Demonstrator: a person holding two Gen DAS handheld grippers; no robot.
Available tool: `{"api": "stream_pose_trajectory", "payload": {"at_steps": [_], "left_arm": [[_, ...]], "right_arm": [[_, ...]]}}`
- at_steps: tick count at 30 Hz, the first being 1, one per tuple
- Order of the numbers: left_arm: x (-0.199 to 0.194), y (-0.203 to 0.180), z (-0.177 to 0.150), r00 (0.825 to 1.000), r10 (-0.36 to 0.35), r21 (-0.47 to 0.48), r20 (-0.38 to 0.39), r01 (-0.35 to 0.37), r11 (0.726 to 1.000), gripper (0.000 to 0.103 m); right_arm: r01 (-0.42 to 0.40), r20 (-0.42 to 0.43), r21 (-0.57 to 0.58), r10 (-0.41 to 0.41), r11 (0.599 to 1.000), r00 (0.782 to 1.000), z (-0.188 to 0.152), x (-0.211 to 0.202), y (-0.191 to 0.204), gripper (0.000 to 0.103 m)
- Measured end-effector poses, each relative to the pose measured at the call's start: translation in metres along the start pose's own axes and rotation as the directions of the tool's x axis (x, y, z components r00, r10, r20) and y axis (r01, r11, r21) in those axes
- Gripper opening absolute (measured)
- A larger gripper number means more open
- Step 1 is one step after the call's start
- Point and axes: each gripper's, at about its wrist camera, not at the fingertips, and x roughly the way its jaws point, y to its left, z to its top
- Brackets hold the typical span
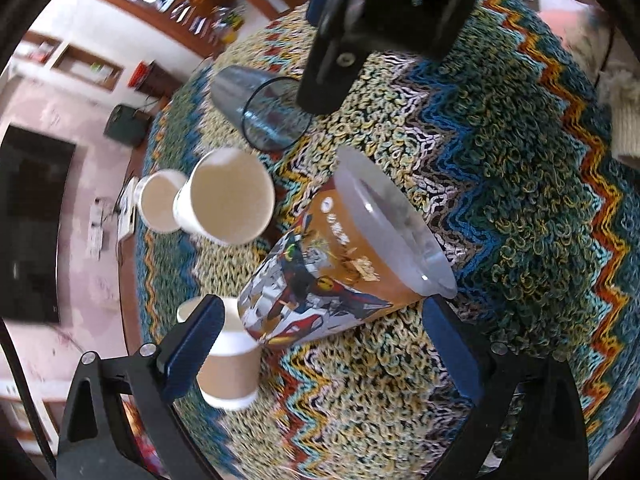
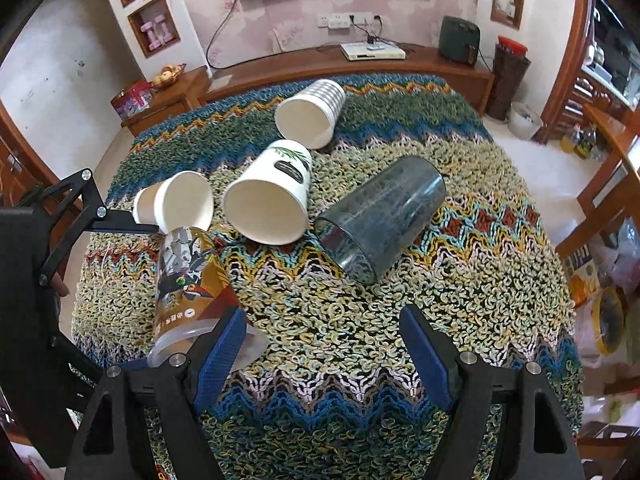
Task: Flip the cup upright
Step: 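Reach the left tool to the orange printed cup and grasp its rim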
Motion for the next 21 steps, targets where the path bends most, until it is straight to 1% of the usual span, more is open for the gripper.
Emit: {"api": "stream_pose_trajectory", "payload": {"at_steps": [4, 7, 11, 16, 21], "left_arm": [[0.011, 0.003, 0.008, 0.999, -0.053, 0.056, -0.005, 0.053, 0.997, 0.086], [0.017, 0.004, 0.015, 0.998, -0.056, 0.081, 0.000, 0.055, 0.995, 0.086], [0.023, 0.013, 0.025, 0.996, -0.089, 0.094, 0.010, 0.088, 0.992, 0.086], [0.036, 0.020, 0.031, 0.995, -0.098, 0.142, -0.016, 0.100, 0.985, 0.086], [0.050, 0.024, 0.044, 0.990, -0.136, 0.161, -0.039, 0.141, 0.977, 0.086]], "right_arm": [[0.003, -0.010, 0.028, -0.003, 1.000, 1.000, 0.001, 0.006, -0.011, 0.080], [0.003, -0.014, 0.045, -0.002, 0.999, 1.000, 0.001, 0.009, -0.017, 0.080], [-0.001, -0.023, 0.062, 0.003, 0.998, 1.000, 0.001, 0.013, -0.025, 0.080], [-0.009, -0.035, 0.091, 0.012, 0.996, 0.999, 0.000, 0.018, -0.035, 0.080], [-0.011, -0.033, 0.107, 0.015, 0.994, 0.999, 0.000, 0.019, -0.042, 0.080]]}}
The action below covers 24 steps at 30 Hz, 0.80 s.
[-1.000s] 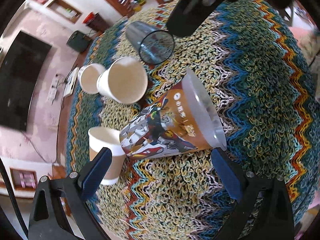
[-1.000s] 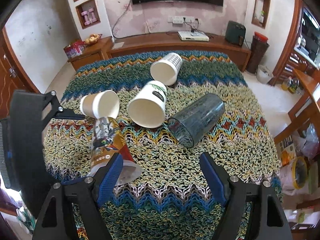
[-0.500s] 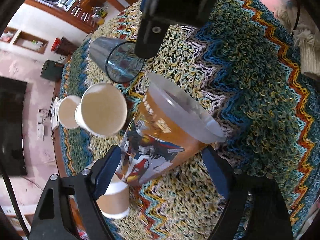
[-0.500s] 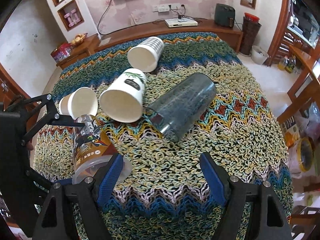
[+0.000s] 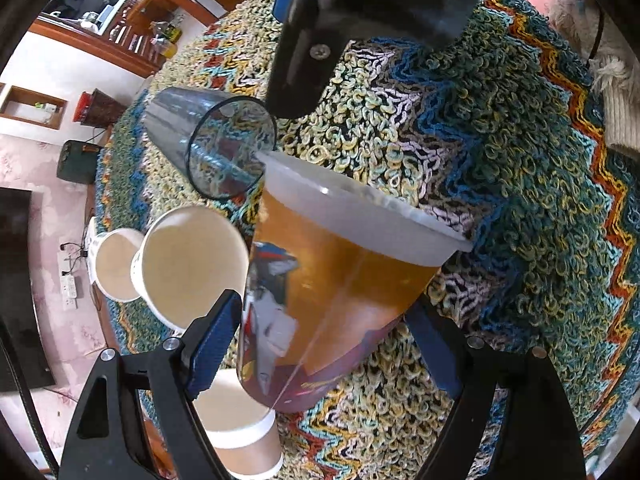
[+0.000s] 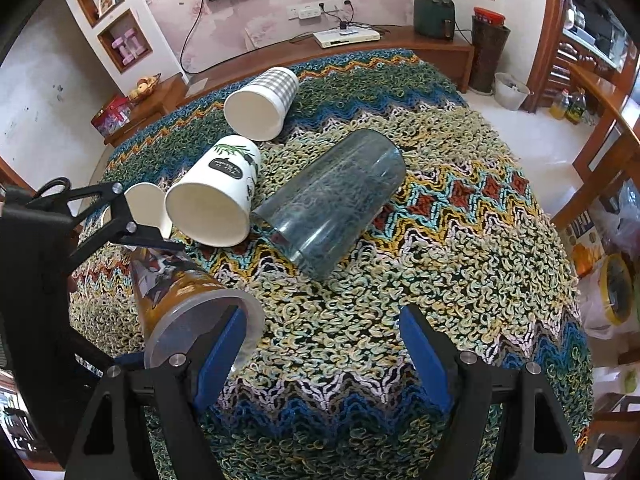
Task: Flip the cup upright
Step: 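Reach the left tool to the orange printed cup and grasp its rim, then lift the orange cup with the left tool and rotate it upright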
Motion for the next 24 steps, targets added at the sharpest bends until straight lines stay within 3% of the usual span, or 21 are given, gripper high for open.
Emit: {"api": "stream_pose_trajectory", "payload": {"at_steps": [5, 8, 11, 17, 24], "left_arm": [[0.013, -0.009, 0.011, 0.999, -0.039, 0.034, -0.017, 0.040, 0.999, 0.085], [0.010, -0.011, 0.012, 0.997, -0.073, 0.011, -0.023, 0.074, 0.997, 0.073], [0.004, -0.005, 0.014, 0.996, -0.084, -0.059, -0.008, 0.084, 0.995, 0.073], [-0.011, -0.016, 0.020, 0.999, -0.041, -0.158, -0.034, 0.035, 0.987, 0.073], [-0.017, -0.035, 0.025, 0.994, -0.069, -0.334, -0.084, 0.037, 0.942, 0.073]], "right_arm": [[0.004, 0.001, 0.016, -0.004, 1.000, 1.000, 0.000, -0.001, -0.009, 0.079], [-0.011, 0.002, 0.035, 0.011, 0.999, 1.000, -0.001, -0.002, -0.014, 0.079], [-0.022, 0.009, 0.032, 0.021, 0.999, 1.000, -0.002, -0.005, -0.014, 0.079], [-0.046, 0.023, 0.024, 0.045, 0.999, 0.999, -0.007, -0.015, -0.013, 0.079], [-0.056, 0.060, 0.019, 0.054, 0.998, 0.997, -0.014, -0.037, -0.016, 0.079]]}}
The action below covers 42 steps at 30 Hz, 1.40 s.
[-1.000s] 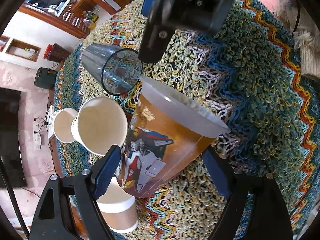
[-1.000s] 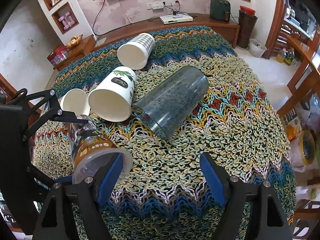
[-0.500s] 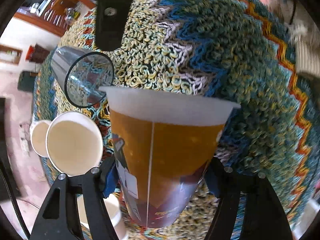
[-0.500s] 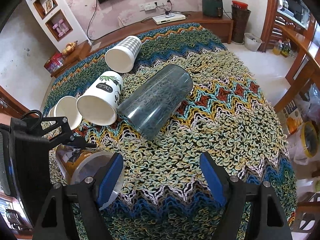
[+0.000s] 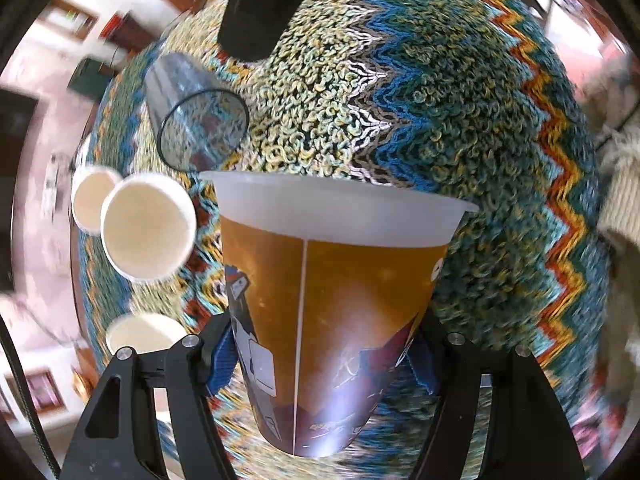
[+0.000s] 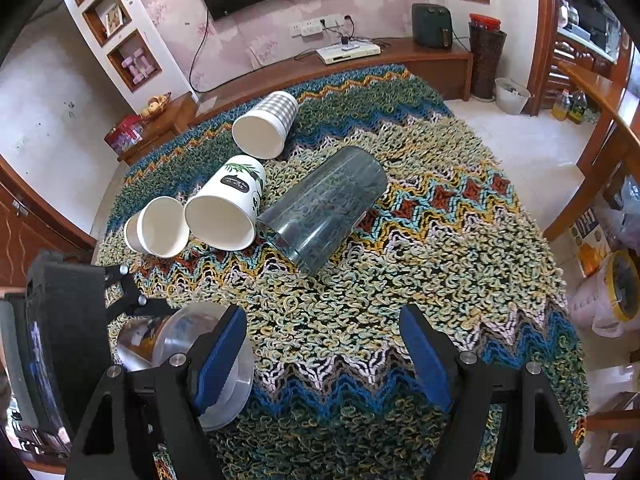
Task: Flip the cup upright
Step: 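Lift the orange cup with the left tool and rotate it upright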
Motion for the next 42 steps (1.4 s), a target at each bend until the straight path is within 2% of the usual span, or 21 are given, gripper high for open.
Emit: {"api": "stream_pose_trajectory", "payload": {"at_steps": [4, 7, 10, 16, 19, 20, 24, 28, 33, 37, 39, 42], "left_arm": [[-0.006, -0.012, -0.002, 0.998, -0.046, -0.134, -0.032, 0.041, 0.990, 0.073], [-0.010, -0.019, 0.001, 0.996, -0.084, -0.239, -0.034, 0.073, 0.968, 0.073], [-0.013, -0.023, 0.004, 0.990, -0.138, -0.358, -0.024, 0.120, 0.926, 0.073], [-0.008, -0.037, 0.004, 0.977, -0.211, -0.561, -0.027, 0.159, 0.812, 0.073], [-0.004, -0.045, 0.001, 0.970, -0.241, -0.643, -0.021, 0.172, 0.747, 0.073], [-0.002, -0.047, 0.000, 0.967, -0.255, -0.677, -0.014, 0.179, 0.714, 0.073], [-0.004, -0.060, -0.012, 0.962, -0.274, -0.769, 0.010, 0.183, 0.613, 0.073], [-0.006, -0.069, -0.045, 0.957, -0.285, -0.851, 0.060, 0.198, 0.486, 0.073], [-0.011, -0.064, -0.075, 0.957, -0.256, -0.920, 0.138, 0.220, 0.325, 0.073], [-0.007, -0.061, -0.098, 0.954, -0.244, -0.951, 0.173, 0.227, 0.212, 0.073], [0.004, -0.059, -0.116, 0.951, -0.249, -0.960, 0.183, 0.227, 0.162, 0.073], [0.012, -0.069, -0.131, 0.948, -0.253, -0.967, 0.192, 0.227, 0.114, 0.073]], "right_arm": [[-0.004, 0.007, -0.004, 0.004, 1.000, 1.000, -0.005, -0.011, -0.003, 0.079], [0.001, 0.011, -0.007, -0.001, 1.000, 1.000, -0.009, -0.016, -0.006, 0.079], [0.006, 0.011, 0.001, -0.006, 1.000, 1.000, -0.013, -0.019, -0.011, 0.079], [0.013, 0.004, 0.015, -0.013, 1.000, 1.000, -0.022, -0.022, -0.021, 0.079], [0.007, -0.002, 0.026, -0.007, 1.000, 1.000, -0.026, -0.022, -0.026, 0.079], [0.004, -0.004, 0.029, -0.004, 1.000, 1.000, -0.027, -0.023, -0.027, 0.079], [0.000, -0.003, 0.036, 0.000, 0.999, 1.000, -0.031, -0.025, -0.032, 0.079], [-0.019, -0.019, 0.019, 0.019, 1.000, 1.000, -0.038, -0.026, -0.031, 0.079], [-0.061, -0.045, -0.002, 0.061, 0.998, 0.997, -0.047, -0.026, -0.025, 0.079], [-0.105, -0.068, -0.006, 0.104, 0.994, 0.992, -0.053, -0.027, -0.023, 0.079], [-0.117, -0.080, -0.001, 0.116, 0.993, 0.990, -0.056, -0.026, -0.024, 0.079], [-0.126, -0.088, 0.005, 0.126, 0.992, 0.988, -0.059, -0.026, -0.024, 0.079]]}}
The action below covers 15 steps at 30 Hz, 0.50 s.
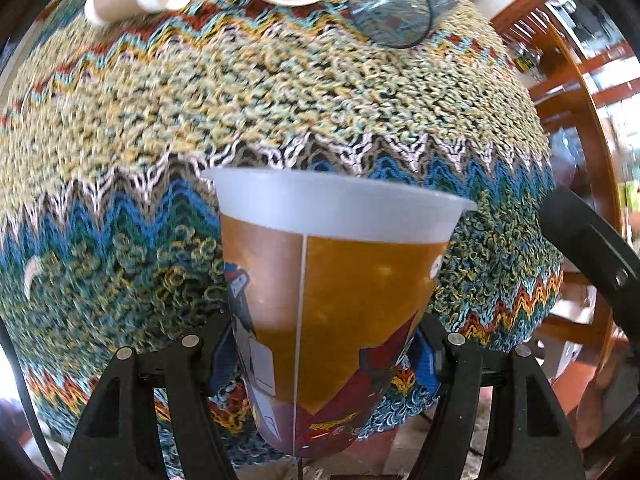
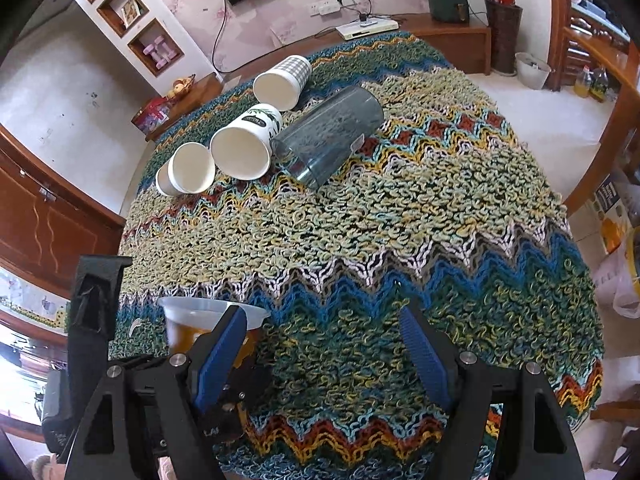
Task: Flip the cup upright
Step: 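Lift the orange cup with the left tool and rotate it upright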
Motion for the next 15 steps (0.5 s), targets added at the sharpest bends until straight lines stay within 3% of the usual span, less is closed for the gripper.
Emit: {"api": "stream_pose_trajectory", "payload": {"at_steps": [8, 15], "left_arm": [[0.002, 0.013, -0.021, 0.999, -0.003, -0.064, 0.054, 0.006, 0.998, 0.073], [-0.001, 0.006, -0.006, 0.997, 0.030, -0.056, 0.072, -0.026, 0.998, 0.073]], "right_arm": [[-0.009, -0.006, -0.006, 0.009, 1.000, 1.000, -0.006, -0.002, 0.002, 0.079], [-0.011, -0.010, -0.015, 0.011, 1.000, 1.000, -0.006, -0.002, 0.007, 0.079]]}}
